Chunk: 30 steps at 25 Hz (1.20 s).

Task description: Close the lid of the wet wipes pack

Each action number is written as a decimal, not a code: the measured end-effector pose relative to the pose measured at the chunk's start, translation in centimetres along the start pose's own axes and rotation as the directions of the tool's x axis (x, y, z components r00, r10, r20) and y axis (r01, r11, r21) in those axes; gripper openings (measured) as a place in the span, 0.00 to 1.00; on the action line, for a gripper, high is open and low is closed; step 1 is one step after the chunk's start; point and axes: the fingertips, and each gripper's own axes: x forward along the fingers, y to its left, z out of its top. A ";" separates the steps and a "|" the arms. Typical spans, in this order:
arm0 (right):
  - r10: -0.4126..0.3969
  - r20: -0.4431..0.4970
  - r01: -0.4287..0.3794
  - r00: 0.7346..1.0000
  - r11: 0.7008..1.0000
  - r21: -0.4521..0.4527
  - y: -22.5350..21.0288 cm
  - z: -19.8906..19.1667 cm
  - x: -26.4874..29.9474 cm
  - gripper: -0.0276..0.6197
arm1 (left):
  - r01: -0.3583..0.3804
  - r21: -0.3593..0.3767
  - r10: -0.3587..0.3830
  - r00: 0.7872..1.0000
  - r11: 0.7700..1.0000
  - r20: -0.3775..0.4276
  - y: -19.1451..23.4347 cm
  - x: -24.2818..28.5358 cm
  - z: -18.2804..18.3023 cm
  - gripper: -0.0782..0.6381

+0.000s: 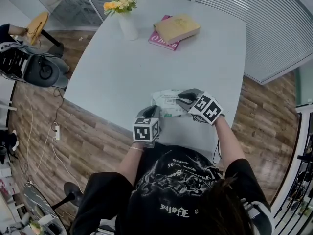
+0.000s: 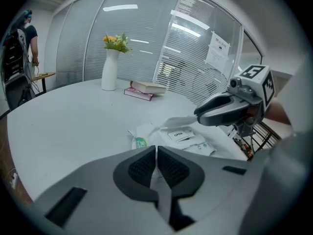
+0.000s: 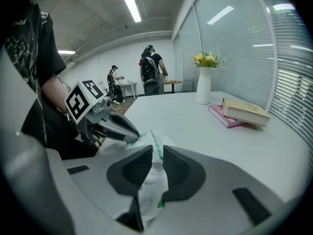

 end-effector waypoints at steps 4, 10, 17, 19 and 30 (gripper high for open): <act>-0.020 -0.020 0.020 1.000 1.000 -0.008 0.8 -0.8 0.0 0.15 | -0.080 0.032 0.079 0.996 0.996 0.036 0.5 -1.0 0.1 0.13; -0.024 -0.068 0.022 0.997 0.999 -0.025 1.7 -1.9 0.5 0.17 | -0.050 -0.003 0.050 0.992 0.999 0.114 -0.5 -2.2 1.5 0.13; -0.014 -0.113 0.012 0.994 1.000 -0.021 2.1 -2.9 1.2 0.18 | 0.048 0.061 -0.055 0.991 0.997 0.123 -3.5 -1.6 2.8 0.13; -0.016 -0.120 0.013 0.993 1.000 -0.021 2.4 -3.1 1.2 0.18 | 0.063 0.083 -0.073 0.991 0.995 0.115 -4.3 -1.5 2.8 0.13; -0.023 -0.169 0.023 0.985 1.000 -0.001 2.9 -4.1 1.9 0.12 | 0.123 0.169 -0.129 0.991 0.978 0.023 -7.2 0.7 2.2 0.13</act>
